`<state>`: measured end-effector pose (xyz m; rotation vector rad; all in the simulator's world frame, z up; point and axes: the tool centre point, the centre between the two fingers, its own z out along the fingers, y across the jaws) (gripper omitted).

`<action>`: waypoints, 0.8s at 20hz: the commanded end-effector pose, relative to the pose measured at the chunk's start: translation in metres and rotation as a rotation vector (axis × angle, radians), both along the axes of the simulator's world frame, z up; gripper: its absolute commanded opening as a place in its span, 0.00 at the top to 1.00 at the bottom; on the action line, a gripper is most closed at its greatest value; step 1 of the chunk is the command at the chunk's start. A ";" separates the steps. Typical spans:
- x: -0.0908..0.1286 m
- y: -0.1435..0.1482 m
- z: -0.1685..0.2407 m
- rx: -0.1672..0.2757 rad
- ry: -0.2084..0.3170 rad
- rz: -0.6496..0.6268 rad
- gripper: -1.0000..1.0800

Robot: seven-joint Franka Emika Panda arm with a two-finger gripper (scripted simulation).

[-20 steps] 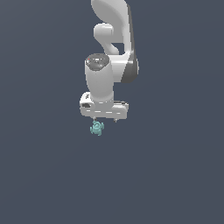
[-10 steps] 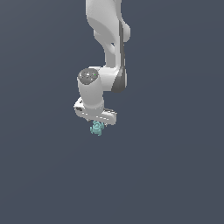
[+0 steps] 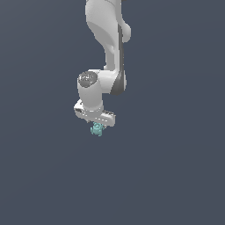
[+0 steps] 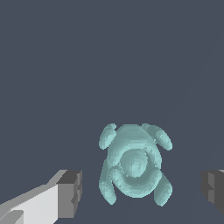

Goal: Pick up the object and move it to a goal position.

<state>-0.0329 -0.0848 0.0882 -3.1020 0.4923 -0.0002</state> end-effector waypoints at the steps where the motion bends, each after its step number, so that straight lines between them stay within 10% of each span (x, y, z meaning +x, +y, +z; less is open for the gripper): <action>1: -0.001 0.000 -0.008 0.000 0.001 -0.001 0.04; 13: -0.001 -0.001 -0.047 -0.001 0.000 -0.004 0.04; 14: -0.001 -0.001 -0.047 -0.001 0.000 -0.004 1.00; 16: -0.001 -0.001 -0.047 -0.001 0.000 -0.004 1.00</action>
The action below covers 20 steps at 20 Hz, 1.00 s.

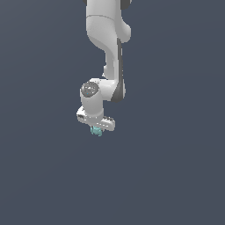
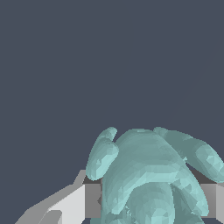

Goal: Pick up the object and move it to a goal position.

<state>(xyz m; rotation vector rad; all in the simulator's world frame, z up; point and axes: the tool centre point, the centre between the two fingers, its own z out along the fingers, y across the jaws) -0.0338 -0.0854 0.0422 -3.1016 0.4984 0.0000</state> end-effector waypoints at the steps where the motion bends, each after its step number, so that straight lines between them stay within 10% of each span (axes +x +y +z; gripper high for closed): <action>1: 0.000 0.000 -0.001 0.000 0.000 0.000 1.00; 20: -0.005 0.024 0.036 0.000 0.000 -0.002 1.00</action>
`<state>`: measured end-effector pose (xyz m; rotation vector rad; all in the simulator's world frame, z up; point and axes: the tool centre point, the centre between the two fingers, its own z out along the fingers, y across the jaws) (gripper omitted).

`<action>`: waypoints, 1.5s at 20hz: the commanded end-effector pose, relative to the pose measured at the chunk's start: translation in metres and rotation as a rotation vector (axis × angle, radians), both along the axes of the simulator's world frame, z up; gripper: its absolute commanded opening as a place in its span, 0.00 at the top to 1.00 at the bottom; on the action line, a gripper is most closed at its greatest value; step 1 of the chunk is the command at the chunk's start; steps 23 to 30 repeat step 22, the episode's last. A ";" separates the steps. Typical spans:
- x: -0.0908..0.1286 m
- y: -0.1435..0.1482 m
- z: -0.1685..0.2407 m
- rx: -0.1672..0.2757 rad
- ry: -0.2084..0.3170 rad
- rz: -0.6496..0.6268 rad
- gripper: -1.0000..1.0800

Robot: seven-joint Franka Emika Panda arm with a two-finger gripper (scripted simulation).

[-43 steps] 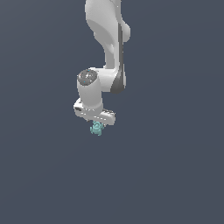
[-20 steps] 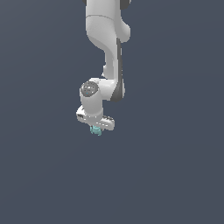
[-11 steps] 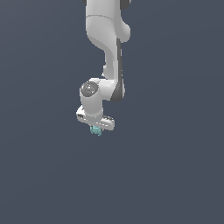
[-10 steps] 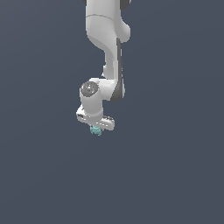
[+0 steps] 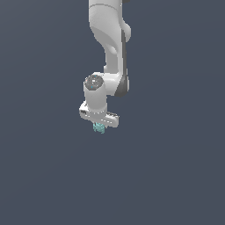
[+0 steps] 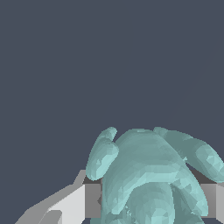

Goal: Pick up the object and move it to a goal position.

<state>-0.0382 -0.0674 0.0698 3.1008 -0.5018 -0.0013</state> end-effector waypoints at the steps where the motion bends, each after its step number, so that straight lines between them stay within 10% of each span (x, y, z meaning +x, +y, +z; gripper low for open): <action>1: -0.002 0.010 0.015 0.000 -0.001 0.001 1.00; 15: -0.012 0.075 0.112 -0.001 -0.001 0.001 1.00; 30: -0.011 0.084 0.124 0.000 -0.001 0.002 1.00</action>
